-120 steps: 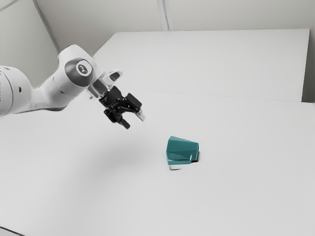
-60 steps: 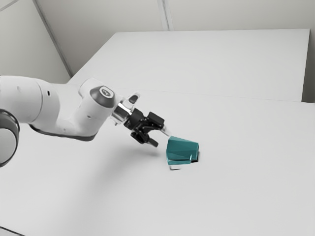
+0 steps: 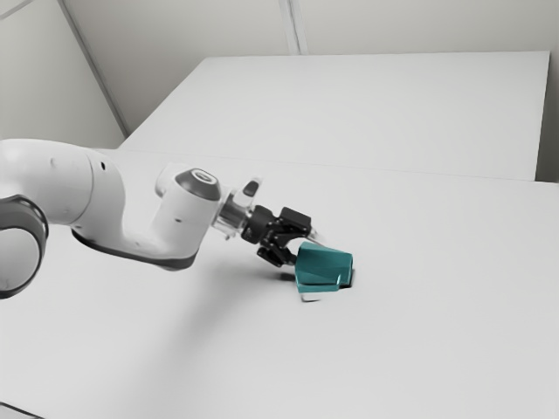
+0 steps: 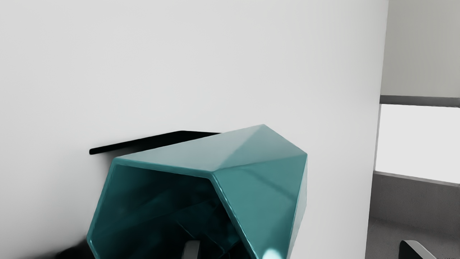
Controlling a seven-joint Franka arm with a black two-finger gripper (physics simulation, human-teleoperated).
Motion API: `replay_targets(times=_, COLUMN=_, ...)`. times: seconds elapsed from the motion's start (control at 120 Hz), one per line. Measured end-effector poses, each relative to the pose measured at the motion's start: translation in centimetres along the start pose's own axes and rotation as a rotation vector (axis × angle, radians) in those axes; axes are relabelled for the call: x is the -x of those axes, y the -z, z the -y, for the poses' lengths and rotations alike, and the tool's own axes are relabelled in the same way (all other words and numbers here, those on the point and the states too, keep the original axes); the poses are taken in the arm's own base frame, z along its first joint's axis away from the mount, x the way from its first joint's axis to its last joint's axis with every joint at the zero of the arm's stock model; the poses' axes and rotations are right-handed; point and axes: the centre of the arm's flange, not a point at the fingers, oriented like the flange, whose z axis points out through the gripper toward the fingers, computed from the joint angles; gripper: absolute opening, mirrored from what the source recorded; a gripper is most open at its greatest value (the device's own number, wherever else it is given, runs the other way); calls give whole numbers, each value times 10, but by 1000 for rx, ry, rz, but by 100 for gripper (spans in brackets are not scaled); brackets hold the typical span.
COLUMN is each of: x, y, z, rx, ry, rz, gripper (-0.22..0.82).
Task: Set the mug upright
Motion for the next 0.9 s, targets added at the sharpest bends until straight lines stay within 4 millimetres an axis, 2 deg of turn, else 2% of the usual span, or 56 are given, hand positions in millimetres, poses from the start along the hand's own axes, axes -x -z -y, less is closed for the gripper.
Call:
replay_targets(times=0.033, x=0, y=-1, z=-1, rx=6, ry=-2, rz=-2, gripper=55)
replay_targets(times=0.192, x=-2, y=-1, z=-5, rx=17, ry=-25, rz=-13, gripper=14)
replay_targets(times=0.325, x=-2, y=-4, z=-15, rx=25, ry=-55, rz=-11, gripper=-4)
replay_targets(times=0.492, x=0, y=-6, z=-23, rx=28, ry=-80, rz=-11, gripper=-13)
replay_targets(times=0.667, x=-1, y=6, z=-39, rx=27, ry=-117, rz=-30, gripper=-15)
replay_targets(times=0.8, x=1, y=28, z=-67, rx=9, ry=-172, rz=-54, gripper=-16)
replay_targets(times=0.9, x=3, y=57, z=-93, rx=-119, ry=-280, rz=-24, gripper=-17)
